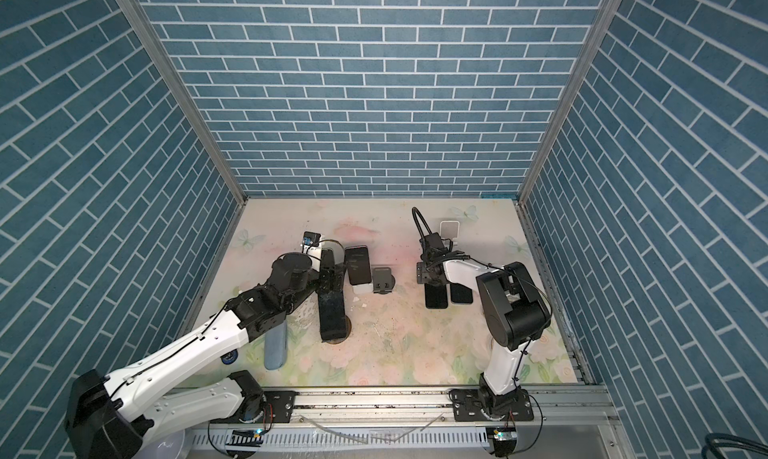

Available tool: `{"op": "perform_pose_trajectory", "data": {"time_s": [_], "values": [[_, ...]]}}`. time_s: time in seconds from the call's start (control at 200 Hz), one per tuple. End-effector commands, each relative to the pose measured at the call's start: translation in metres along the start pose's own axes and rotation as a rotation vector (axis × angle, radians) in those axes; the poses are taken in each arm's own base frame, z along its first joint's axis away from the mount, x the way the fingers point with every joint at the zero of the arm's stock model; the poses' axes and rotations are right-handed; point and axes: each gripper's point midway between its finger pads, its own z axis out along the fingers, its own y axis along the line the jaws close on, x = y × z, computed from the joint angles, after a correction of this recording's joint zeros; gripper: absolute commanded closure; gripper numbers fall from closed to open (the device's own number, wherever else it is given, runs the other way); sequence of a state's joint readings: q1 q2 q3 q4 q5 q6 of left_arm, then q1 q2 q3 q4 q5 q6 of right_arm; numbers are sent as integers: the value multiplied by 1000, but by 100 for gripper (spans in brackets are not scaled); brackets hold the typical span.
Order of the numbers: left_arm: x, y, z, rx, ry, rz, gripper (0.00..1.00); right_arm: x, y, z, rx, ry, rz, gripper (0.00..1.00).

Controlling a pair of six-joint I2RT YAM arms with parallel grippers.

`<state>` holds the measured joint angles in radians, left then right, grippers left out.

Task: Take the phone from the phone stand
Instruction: 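Lower the black phone flat beside the teal-edged phone, open right gripper, then move the right gripper back to the empty dark gray stand and grasp it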

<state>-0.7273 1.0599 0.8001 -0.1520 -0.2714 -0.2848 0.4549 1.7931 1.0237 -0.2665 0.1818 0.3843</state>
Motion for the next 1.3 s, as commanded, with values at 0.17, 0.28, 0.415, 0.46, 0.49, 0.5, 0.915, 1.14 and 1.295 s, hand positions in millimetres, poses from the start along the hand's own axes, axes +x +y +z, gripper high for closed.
{"op": "perform_pose_trajectory", "data": {"time_s": [0.17,0.28,0.415,0.46,0.49,0.5,0.915,1.14,1.295], "values": [[-13,-3,-6,1,-32,-17,0,-19,-7,-41,-1,-73,-32,12],[-14,-4,-7,-9,-28,-7,0,-31,-3,-61,-39,-126,-27,12],[-14,-5,-7,-36,-21,12,0,-38,2,-79,-81,-162,-15,12],[-14,-7,-7,-43,-14,26,0,-39,4,-83,-94,-167,-9,12],[-12,-8,-6,-48,-3,39,0,-38,5,-86,-109,-170,-6,12],[-12,-9,-6,-47,-3,42,0,-38,6,-86,-113,-171,-4,12],[-6,-39,8,6,26,95,0,-32,70,-119,-295,-196,-40,12],[-6,-38,5,10,16,100,0,-26,113,-127,-341,-201,-75,12],[-9,-28,-4,-15,-29,86,0,-19,133,-128,-374,-193,-87,12]]}}
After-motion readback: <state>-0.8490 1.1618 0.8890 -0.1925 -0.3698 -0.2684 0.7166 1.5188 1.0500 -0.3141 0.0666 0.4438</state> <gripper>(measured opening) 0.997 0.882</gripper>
